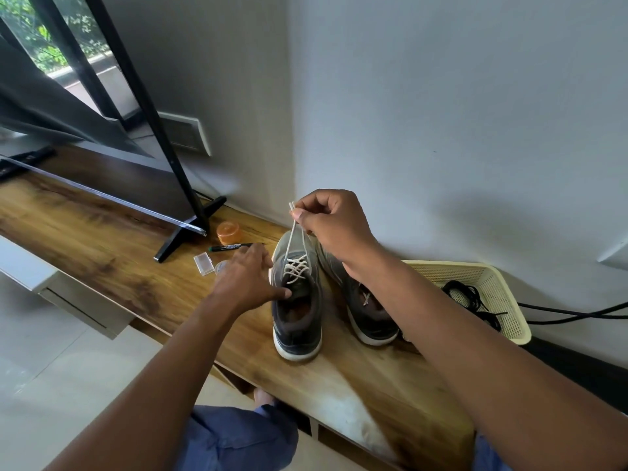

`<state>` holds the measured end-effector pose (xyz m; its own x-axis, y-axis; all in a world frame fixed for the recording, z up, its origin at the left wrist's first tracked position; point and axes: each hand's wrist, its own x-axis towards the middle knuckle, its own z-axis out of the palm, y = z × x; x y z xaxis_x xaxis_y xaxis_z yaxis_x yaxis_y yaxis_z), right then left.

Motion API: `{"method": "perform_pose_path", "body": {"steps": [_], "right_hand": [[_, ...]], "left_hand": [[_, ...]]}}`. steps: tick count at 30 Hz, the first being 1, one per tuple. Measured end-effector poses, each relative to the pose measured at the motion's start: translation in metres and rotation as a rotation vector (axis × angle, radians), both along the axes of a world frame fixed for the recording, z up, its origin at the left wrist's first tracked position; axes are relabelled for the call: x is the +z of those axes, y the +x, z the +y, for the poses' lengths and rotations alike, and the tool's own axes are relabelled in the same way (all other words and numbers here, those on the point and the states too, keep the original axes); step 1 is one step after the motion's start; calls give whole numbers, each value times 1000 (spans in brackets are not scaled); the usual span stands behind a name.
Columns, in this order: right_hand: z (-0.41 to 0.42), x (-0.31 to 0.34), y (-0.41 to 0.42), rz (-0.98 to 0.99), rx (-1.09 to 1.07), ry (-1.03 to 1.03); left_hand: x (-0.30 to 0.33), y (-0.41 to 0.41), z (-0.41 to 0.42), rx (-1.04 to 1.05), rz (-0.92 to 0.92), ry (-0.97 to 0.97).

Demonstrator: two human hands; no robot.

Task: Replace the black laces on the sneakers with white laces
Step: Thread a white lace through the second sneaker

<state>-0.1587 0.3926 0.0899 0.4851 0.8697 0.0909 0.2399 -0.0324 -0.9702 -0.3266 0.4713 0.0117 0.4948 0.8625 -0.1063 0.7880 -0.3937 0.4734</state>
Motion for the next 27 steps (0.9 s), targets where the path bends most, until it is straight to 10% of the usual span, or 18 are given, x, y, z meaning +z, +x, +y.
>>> {"method": "perform_pose_path", "body": {"steps": [12, 19, 27], "right_hand": [[-14, 22, 1, 29, 377, -295], [-25, 9, -8, -25, 517, -540], [-25, -10, -12, -115, 455, -545]], "left_hand": [[25, -13, 1, -74, -368, -62], [19, 16, -5, -228, 216, 154], [6, 32, -13, -270, 221, 306]]}}
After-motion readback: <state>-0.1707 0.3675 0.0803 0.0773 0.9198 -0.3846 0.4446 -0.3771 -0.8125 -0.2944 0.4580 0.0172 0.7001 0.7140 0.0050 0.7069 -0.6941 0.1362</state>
